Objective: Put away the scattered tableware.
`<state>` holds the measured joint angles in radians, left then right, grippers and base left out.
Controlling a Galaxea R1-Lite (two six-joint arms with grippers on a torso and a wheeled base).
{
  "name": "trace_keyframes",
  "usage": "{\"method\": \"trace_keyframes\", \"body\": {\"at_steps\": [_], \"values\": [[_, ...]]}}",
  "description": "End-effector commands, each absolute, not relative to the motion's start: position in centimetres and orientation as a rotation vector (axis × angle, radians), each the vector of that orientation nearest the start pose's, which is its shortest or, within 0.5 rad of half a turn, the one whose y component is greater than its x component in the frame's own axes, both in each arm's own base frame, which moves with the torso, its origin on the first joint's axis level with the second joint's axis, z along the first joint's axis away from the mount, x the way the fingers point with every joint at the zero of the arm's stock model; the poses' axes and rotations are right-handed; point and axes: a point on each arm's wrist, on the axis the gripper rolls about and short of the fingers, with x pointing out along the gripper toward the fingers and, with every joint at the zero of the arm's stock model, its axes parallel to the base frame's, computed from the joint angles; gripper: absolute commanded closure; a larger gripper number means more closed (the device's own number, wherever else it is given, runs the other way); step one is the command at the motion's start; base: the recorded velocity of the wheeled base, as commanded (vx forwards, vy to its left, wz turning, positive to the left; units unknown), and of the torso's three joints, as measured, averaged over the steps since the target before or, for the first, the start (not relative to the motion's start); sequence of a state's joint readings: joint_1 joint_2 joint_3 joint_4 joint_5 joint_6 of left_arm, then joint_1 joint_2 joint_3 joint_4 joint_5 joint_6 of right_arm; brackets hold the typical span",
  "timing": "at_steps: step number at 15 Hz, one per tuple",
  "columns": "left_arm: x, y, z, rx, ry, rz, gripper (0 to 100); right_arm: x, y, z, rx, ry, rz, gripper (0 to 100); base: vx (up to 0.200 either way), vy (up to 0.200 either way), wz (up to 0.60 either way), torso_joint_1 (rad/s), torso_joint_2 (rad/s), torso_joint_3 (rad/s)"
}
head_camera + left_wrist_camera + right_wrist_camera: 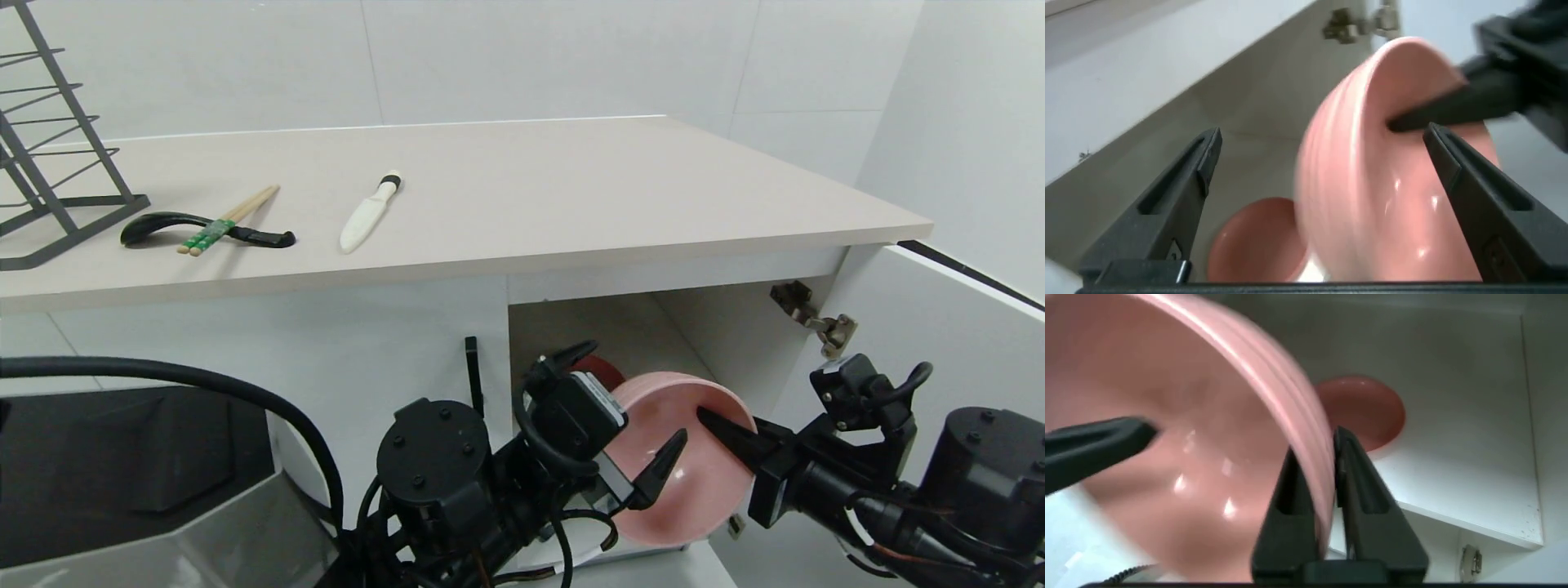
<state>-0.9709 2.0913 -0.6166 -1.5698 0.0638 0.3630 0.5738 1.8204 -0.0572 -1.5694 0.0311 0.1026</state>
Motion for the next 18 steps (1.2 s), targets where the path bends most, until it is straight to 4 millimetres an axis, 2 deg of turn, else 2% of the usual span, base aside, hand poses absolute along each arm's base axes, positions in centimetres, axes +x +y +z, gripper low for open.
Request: {"method": "trace_keyframes", "body": {"at_steps": [1,8,10,12,14,16,18], "values": [[18.6,-27.0,11.1,0.290,-0.254,-0.908,0,18.1,11.7,8.4,0.045,0.227,0.588,100,0.000,0.000,0.00,0.000,0.00,0.000],[17.6,-24.4,12.6,0.300,-0.281,-0.936,0,18.3,11.5,7.7,0.037,0.259,0.571,100,0.000,0.000,0.00,0.000,0.00,0.000],[16.9,-22.5,12.4,0.325,-0.237,-0.986,0,18.3,11.5,7.3,0.033,0.276,0.569,100,0.000,0.000,0.00,0.000,0.00,0.000],[17.3,-21.3,12.8,0.326,-0.217,-1.005,0,18.4,11.5,7.2,0.032,0.280,0.569,100,0.000,0.000,0.00,0.000,0.00,0.000],[17.4,-19.7,13.4,0.325,-0.148,-1.085,0,18.4,11.5,7.2,0.030,0.285,0.569,100,0.000,0.000,0.00,0.000,0.00,0.000],[16.4,-18.2,14.0,0.298,-0.077,-1.213,0,18.4,11.5,7.1,0.030,0.287,0.570,100,0.000,0.000,0.00,0.000,0.00,0.000],[15.5,-17.0,14.1,0.293,-0.041,-1.262,0,18.4,11.5,7.1,0.030,0.288,0.570,100,0.000,0.000,0.00,0.000,0.00,0.000]]}}
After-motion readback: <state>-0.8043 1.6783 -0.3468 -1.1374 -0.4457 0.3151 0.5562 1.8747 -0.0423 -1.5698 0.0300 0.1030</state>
